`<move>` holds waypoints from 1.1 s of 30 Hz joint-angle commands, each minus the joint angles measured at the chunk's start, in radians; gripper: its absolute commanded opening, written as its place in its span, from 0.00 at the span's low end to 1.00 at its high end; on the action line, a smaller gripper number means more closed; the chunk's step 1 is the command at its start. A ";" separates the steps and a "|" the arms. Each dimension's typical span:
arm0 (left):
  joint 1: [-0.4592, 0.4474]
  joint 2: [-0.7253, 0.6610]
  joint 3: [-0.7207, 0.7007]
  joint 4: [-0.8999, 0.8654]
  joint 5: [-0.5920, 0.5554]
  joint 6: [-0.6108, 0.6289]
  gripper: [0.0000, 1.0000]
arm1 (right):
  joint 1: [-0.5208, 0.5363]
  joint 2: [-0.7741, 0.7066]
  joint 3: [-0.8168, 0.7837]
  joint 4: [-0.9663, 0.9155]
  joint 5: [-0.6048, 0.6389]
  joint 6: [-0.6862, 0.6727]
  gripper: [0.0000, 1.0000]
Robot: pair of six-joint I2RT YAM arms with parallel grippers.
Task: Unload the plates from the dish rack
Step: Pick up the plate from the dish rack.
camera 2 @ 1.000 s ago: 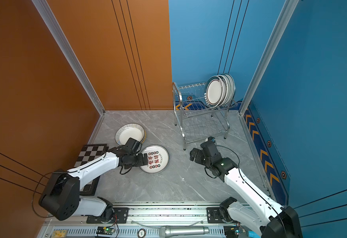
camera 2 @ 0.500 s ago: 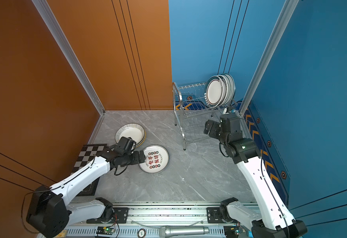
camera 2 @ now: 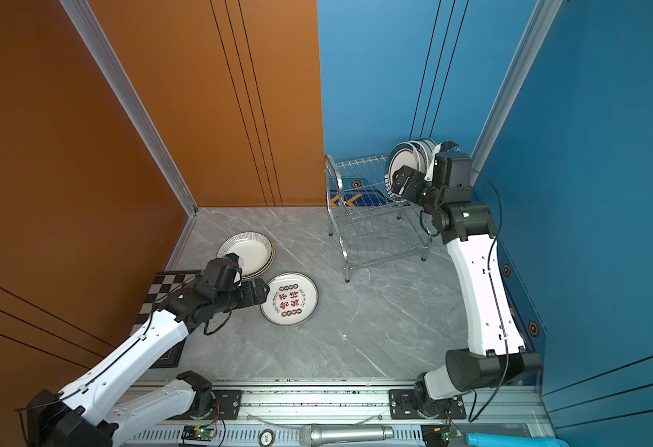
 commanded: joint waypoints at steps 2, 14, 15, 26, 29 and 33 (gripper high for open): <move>-0.015 -0.023 0.026 -0.030 -0.048 -0.066 0.98 | -0.012 0.039 0.058 -0.017 -0.056 0.008 1.00; -0.003 -0.045 0.021 -0.030 -0.085 -0.107 0.98 | -0.026 0.100 0.060 0.014 -0.030 -0.005 1.00; 0.000 -0.057 0.017 -0.026 -0.095 -0.105 0.98 | -0.027 0.104 0.061 0.017 -0.029 -0.007 1.00; 0.016 -0.192 -0.074 0.076 -0.149 -0.027 0.98 | -0.030 0.163 0.074 0.046 -0.022 -0.019 1.00; 0.026 -0.208 -0.085 0.080 -0.157 -0.047 0.98 | -0.026 0.178 0.078 0.052 0.005 -0.038 1.00; 0.049 -0.186 -0.084 0.077 -0.116 -0.039 0.98 | -0.015 0.193 0.076 0.082 0.022 -0.078 1.00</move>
